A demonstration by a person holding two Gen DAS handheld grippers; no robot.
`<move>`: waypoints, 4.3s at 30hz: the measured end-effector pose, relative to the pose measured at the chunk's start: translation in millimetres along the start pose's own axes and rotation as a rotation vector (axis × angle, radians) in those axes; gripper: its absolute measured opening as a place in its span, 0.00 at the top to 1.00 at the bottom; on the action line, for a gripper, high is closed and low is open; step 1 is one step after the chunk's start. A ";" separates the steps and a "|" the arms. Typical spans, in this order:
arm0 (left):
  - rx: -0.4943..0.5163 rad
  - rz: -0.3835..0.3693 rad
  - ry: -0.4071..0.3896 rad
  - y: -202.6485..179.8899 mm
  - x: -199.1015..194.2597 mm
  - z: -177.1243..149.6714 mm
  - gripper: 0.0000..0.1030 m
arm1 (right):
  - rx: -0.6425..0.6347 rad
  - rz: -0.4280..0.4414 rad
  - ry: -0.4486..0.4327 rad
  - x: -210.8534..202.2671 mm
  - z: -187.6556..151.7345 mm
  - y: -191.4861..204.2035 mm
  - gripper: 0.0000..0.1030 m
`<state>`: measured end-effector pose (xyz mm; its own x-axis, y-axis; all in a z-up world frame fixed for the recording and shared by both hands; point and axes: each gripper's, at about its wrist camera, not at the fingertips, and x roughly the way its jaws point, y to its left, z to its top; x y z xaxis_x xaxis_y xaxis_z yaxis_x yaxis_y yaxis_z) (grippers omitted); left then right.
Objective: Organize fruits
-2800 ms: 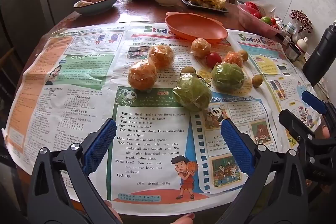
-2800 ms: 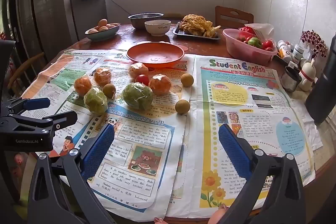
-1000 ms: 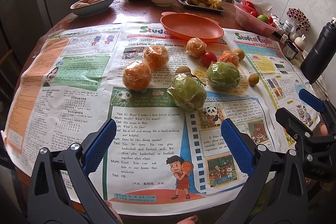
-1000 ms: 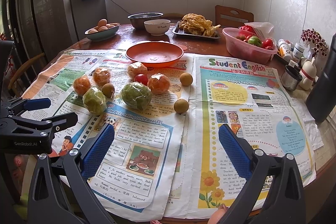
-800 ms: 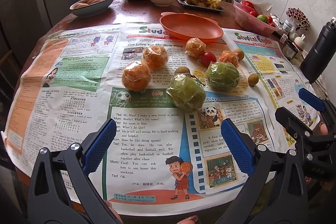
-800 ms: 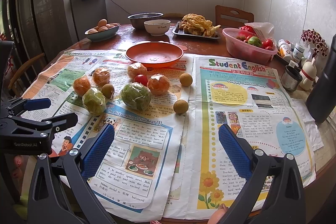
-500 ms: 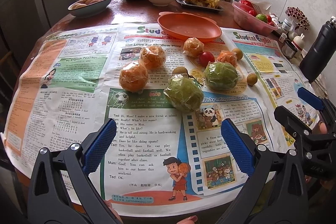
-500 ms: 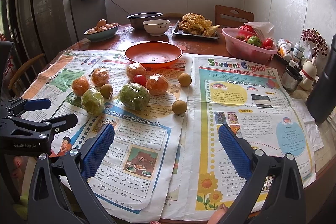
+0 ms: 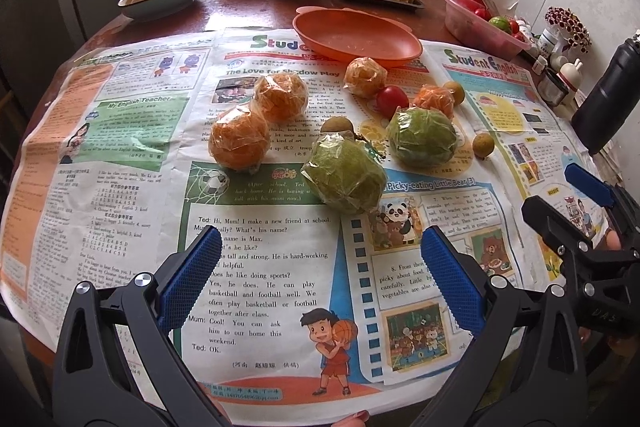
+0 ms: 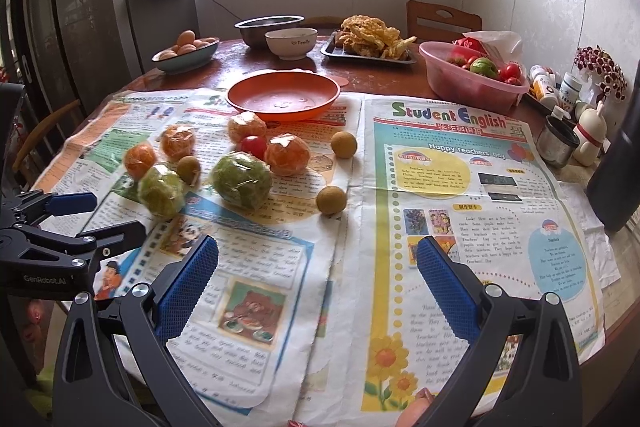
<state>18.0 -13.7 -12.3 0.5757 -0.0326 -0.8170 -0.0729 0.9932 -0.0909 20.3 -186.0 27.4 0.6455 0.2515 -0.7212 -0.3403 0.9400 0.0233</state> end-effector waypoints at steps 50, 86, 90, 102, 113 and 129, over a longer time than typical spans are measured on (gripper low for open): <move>0.086 -0.079 0.000 0.3 12.4 58.0 0.59 | -0.084 0.197 0.051 56.8 54.8 -27.2 0.77; 0.101 -0.169 0.148 -1.6 136.2 196.6 0.59 | -0.215 0.253 0.136 157.1 140.1 1.9 0.77; 0.104 -0.179 0.156 -2.9 143.5 197.5 0.59 | -0.221 0.252 0.151 166.1 140.4 1.9 0.77; 0.110 -0.190 0.167 -4.3 153.7 198.4 0.59 | -0.232 0.252 0.169 176.8 143.5 4.2 0.77; 0.111 -0.201 0.167 -4.4 154.9 198.0 0.59 | -0.237 0.243 0.154 170.7 143.7 3.8 0.65; 0.103 -0.185 0.075 3.6 116.4 200.7 0.40 | -0.219 0.233 0.116 149.2 141.9 2.0 0.49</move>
<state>248.3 8.5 6.5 0.5088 -0.2197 -0.8324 0.1137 0.9756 -0.1880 212.9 -113.9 18.1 0.4555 0.4140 -0.7881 -0.6165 0.7853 0.0562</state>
